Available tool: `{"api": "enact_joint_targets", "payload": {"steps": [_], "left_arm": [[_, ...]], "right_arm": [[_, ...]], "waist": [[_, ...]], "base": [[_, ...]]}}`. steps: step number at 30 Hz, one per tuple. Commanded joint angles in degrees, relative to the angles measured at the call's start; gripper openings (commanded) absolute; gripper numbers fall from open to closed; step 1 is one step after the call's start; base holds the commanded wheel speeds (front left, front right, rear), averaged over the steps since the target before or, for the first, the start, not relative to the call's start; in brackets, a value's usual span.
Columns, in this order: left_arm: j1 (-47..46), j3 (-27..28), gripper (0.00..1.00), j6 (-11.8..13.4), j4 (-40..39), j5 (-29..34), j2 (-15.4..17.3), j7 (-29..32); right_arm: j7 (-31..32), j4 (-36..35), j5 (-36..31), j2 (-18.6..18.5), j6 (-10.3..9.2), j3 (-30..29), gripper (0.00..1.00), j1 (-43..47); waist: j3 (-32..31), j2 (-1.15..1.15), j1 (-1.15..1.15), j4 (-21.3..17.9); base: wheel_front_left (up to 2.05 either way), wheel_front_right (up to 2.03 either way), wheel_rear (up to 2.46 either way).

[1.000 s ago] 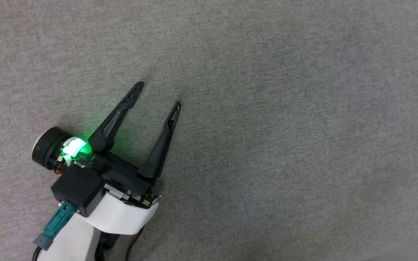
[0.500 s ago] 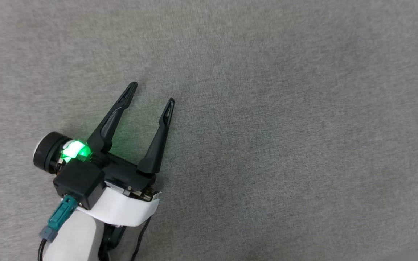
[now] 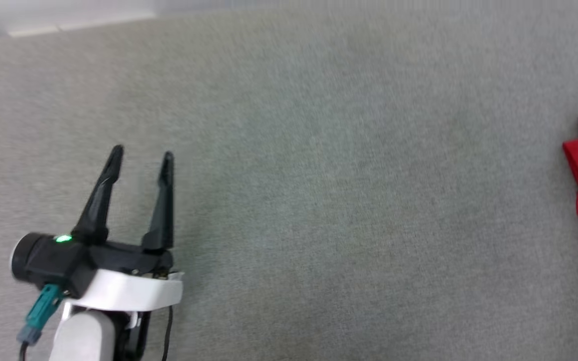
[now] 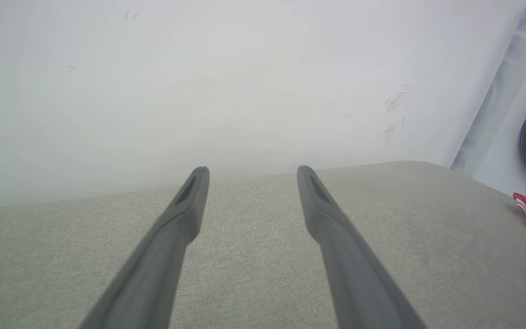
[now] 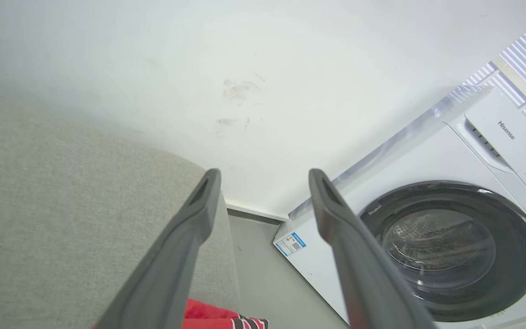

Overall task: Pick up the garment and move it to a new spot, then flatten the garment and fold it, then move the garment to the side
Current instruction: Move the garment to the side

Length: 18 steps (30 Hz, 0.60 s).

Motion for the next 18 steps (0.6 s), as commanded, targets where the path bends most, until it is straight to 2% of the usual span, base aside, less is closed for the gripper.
{"api": "enact_joint_targets", "payload": {"steps": [1,6,10,14,18], "left_arm": [[1.0,0.8,1.00,0.2,0.3,0.0,-0.5,-0.1],[3.3,5.4,1.00,0.2,1.1,0.6,-2.2,-0.1],[4.6,6.6,1.00,0.1,1.9,1.2,-2.9,-0.1],[5.7,7.3,1.00,0.0,2.4,0.8,-3.7,-0.1],[7.1,6.9,1.00,0.0,3.4,0.9,-4.1,-0.1]], "right_arm": [[-0.8,-1.1,0.7,1.5,-0.06,0.0,1.00,1.7],[-5.0,-9.2,5.0,11.4,-0.06,0.0,1.00,7.7],[-8.5,-13.0,8.0,17.7,-0.05,1.2,1.00,13.2],[-12.7,-12.8,10.6,20.9,-0.05,2.7,1.00,17.9],[-16.5,-9.7,14.2,22.3,-0.05,4.5,1.00,21.4]], "waist": [[-3.8,0.00,0.00,2.3],[-7.6,0.00,0.00,4.0],[-9.5,0.00,0.00,5.3],[-10.9,0.00,0.00,6.2],[-11.9,0.00,0.00,6.7]], "base": [[0.00,0.00,0.00],[0.00,0.00,0.00],[0.00,0.00,0.00],[0.00,0.00,0.00],[0.00,0.00,0.00]]}}
